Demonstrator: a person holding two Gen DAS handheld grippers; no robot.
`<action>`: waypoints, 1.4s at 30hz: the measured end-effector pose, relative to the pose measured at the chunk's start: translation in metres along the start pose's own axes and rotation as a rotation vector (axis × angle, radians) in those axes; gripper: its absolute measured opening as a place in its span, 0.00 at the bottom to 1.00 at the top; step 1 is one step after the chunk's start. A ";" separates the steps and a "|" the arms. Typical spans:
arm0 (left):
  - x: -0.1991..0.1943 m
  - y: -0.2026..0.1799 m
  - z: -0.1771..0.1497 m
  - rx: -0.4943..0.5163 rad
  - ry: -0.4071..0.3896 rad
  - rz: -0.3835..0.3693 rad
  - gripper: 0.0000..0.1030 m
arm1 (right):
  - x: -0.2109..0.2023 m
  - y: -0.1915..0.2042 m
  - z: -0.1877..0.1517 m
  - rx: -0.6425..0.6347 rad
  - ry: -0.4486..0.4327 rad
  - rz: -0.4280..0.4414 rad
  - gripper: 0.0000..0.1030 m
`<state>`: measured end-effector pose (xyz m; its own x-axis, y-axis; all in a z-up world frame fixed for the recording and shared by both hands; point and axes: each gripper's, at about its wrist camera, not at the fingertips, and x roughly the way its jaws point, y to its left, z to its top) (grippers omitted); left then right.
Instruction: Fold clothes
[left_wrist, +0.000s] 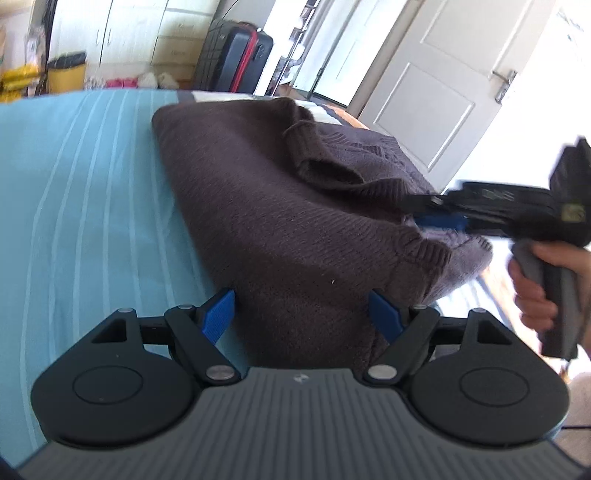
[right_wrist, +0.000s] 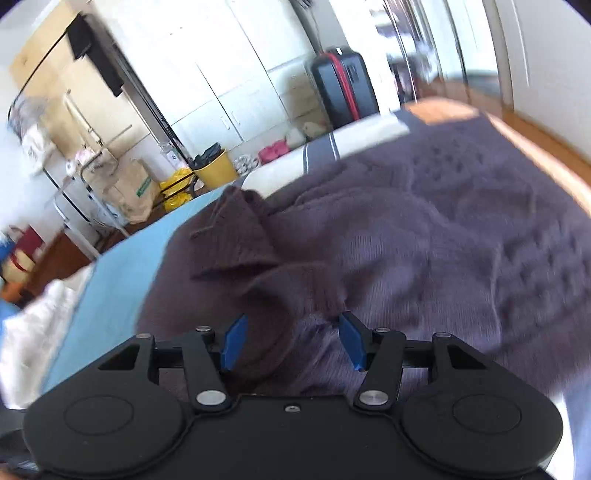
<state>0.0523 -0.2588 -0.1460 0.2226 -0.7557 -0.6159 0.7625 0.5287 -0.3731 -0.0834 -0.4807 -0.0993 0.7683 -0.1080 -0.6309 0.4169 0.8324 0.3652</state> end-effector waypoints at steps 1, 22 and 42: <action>0.001 -0.001 -0.001 0.013 0.001 0.008 0.77 | 0.005 0.001 0.000 -0.045 -0.017 0.000 0.30; -0.009 0.013 0.011 -0.048 -0.036 0.004 0.85 | -0.031 -0.029 0.017 0.219 -0.029 -0.013 0.62; 0.007 0.014 0.012 -0.022 -0.015 -0.010 0.85 | -0.036 0.018 -0.015 0.012 0.093 -0.035 0.16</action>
<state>0.0716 -0.2613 -0.1468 0.2244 -0.7665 -0.6018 0.7510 0.5295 -0.3945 -0.1108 -0.4535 -0.0804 0.7047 -0.0854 -0.7043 0.4492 0.8221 0.3498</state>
